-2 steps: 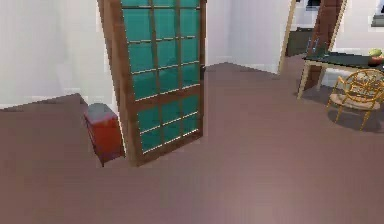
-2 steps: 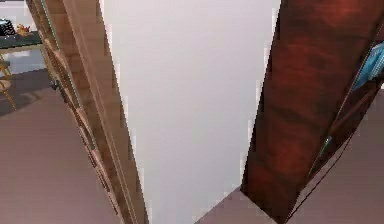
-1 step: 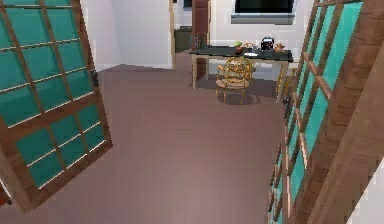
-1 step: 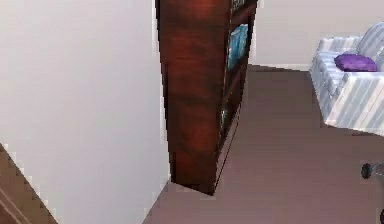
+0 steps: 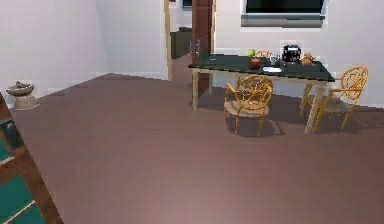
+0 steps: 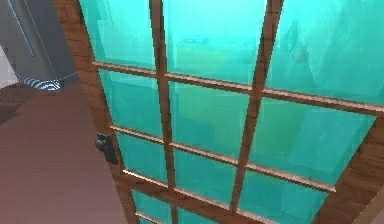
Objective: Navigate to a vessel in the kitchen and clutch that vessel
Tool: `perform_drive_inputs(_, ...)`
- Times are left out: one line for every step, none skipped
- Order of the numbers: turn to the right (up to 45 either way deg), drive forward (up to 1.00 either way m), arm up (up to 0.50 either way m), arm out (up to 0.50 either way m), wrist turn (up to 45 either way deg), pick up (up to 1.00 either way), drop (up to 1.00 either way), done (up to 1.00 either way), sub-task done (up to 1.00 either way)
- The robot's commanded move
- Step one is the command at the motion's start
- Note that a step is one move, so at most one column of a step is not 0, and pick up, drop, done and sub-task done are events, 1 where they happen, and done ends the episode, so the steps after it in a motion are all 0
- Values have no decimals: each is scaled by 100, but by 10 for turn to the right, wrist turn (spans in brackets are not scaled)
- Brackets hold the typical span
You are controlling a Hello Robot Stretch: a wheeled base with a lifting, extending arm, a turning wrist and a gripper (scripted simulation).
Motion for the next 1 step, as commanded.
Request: perform_drive_inputs(120, 0, 0, 0, 0, 0, 0, 0, 0)
